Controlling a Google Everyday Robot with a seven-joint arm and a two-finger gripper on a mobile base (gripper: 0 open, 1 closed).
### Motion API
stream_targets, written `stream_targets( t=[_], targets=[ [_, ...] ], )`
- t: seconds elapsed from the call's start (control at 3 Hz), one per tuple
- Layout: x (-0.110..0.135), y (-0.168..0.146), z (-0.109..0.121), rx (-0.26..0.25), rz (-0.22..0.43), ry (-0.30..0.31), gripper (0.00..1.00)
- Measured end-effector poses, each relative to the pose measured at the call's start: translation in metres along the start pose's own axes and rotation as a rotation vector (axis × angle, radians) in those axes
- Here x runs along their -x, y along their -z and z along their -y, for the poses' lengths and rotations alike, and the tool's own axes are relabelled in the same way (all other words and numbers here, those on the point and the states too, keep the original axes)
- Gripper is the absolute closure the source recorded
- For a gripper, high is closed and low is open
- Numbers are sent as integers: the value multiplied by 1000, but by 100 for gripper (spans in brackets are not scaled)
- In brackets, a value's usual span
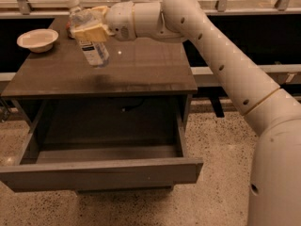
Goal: Place blue plastic bottle into top drawer
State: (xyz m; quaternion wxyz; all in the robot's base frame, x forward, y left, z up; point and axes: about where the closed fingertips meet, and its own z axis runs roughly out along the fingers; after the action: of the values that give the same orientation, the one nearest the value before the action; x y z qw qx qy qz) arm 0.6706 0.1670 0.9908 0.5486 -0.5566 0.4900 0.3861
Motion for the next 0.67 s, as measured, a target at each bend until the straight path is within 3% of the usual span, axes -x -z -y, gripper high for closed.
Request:
stream_targets(
  t=[0.67],
  targets=[
    [-56, 44, -101, -16, 168, -67, 100]
  ],
)
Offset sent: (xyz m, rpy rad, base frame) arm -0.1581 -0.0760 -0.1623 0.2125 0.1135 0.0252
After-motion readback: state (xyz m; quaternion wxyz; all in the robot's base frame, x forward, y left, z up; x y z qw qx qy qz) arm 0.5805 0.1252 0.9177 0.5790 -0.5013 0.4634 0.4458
